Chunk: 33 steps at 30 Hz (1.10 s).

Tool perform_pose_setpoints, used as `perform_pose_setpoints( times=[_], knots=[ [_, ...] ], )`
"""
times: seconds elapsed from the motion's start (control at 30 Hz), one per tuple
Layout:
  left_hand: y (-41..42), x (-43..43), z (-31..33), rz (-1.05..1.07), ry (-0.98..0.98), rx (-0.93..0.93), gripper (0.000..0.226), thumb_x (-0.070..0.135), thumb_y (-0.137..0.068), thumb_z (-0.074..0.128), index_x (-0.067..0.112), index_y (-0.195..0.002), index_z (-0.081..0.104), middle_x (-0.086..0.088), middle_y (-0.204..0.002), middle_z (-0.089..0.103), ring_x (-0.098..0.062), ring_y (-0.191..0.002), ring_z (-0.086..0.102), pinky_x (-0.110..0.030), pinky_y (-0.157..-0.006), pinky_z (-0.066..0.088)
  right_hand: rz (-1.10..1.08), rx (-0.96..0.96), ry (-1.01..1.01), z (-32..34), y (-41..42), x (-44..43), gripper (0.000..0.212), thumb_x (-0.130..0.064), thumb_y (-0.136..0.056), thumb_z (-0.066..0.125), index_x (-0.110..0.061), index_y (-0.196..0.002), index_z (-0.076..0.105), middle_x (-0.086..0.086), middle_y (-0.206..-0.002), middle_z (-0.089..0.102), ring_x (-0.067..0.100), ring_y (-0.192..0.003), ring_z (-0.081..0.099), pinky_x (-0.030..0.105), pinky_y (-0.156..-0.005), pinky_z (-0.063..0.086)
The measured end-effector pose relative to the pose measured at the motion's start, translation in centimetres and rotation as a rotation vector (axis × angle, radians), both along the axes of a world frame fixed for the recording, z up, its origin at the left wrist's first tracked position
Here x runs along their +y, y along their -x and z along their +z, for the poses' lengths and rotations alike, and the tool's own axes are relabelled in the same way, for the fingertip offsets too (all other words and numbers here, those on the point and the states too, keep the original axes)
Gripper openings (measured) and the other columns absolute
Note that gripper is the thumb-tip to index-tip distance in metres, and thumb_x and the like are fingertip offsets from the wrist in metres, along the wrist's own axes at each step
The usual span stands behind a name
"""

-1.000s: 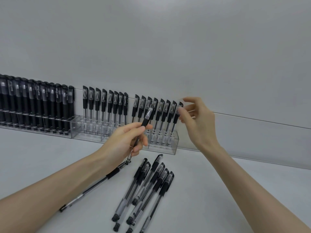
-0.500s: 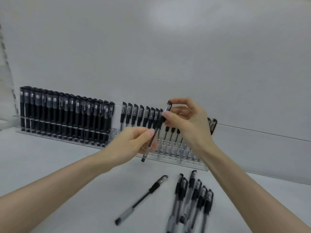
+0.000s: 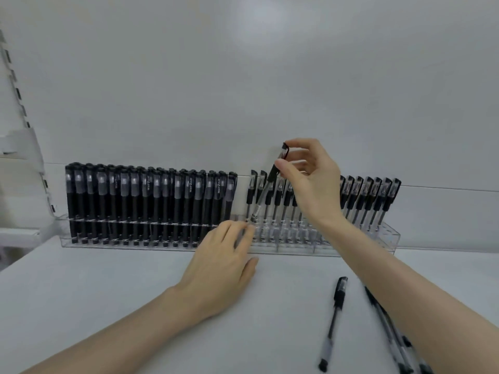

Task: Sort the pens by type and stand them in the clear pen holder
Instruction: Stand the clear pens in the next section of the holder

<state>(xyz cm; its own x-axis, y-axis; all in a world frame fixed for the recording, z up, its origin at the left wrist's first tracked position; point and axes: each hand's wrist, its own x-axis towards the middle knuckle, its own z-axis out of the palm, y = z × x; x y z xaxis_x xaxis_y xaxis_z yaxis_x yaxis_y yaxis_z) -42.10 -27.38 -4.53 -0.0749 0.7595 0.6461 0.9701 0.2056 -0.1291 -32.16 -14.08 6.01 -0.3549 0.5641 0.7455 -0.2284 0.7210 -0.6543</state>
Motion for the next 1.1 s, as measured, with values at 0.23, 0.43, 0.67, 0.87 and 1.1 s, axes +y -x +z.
perform_pose_setpoints(
  times=[0.23, 0.43, 0.67, 0.87, 1.1],
  knots=[
    [-0.2, 0.3, 0.4, 0.006, -0.030, -0.044, 0.049, 0.037, -0.088, 0.038, 0.005, -0.120, 0.058, -0.007, -0.113, 0.056, -0.022, -0.105, 0.050, -0.032, -0.080, 0.048, -0.012, -0.044, -0.032, -0.6, 1.5, -0.1, 0.024, -0.010, -0.084, 0.071, -0.022, -0.102, 0.060, -0.010, -0.083, 0.063, 0.003, -0.071, 0.061, 0.019, -0.071, 0.052],
    [0.2, 0.4, -0.1, 0.037, 0.010, -0.072, 0.049, 0.039, -0.088, 0.037, 0.007, -0.116, 0.061, -0.006, -0.110, 0.057, -0.021, -0.100, 0.052, -0.032, -0.079, 0.050, -0.010, -0.148, -0.071, -1.2, 2.4, 0.1, 0.023, -0.011, -0.084, 0.070, -0.023, -0.101, 0.060, -0.007, -0.084, 0.063, 0.009, -0.074, 0.061, 0.022, -0.072, 0.051],
    [0.8, 0.3, 0.1, 0.031, 0.022, -0.056, 0.049, 0.041, -0.088, 0.036, 0.011, -0.116, 0.062, -0.003, -0.109, 0.057, -0.020, -0.100, 0.048, -0.033, -0.082, 0.048, -0.027, -0.304, -0.138, -1.5, 2.3, 0.7, 0.023, -0.009, -0.085, 0.069, -0.021, -0.104, 0.062, -0.002, -0.081, 0.064, 0.018, -0.079, 0.065, 0.035, -0.079, 0.054],
    [1.3, 0.0, 0.5, 0.005, 0.048, -0.049, 0.051, 0.042, -0.088, 0.035, 0.011, -0.116, 0.063, -0.002, -0.107, 0.057, -0.019, -0.096, 0.047, -0.033, -0.078, 0.049, -0.026, -0.367, -0.151, -0.9, 2.4, 0.4, 0.022, -0.007, -0.085, 0.068, -0.018, -0.104, 0.063, 0.005, -0.085, 0.066, 0.022, -0.080, 0.067, 0.039, -0.080, 0.056],
    [1.3, -0.1, 0.7, -0.009, 0.066, -0.078, 0.050, 0.043, -0.088, 0.035, 0.012, -0.114, 0.064, -0.001, -0.107, 0.057, -0.018, -0.097, 0.046, -0.032, -0.077, 0.049, -0.054, -0.428, -0.210, -0.8, 2.4, -0.1, 0.021, -0.004, -0.086, 0.066, -0.014, -0.104, 0.062, 0.000, -0.080, 0.064, 0.024, -0.081, 0.066, 0.043, -0.081, 0.054]
  ],
)
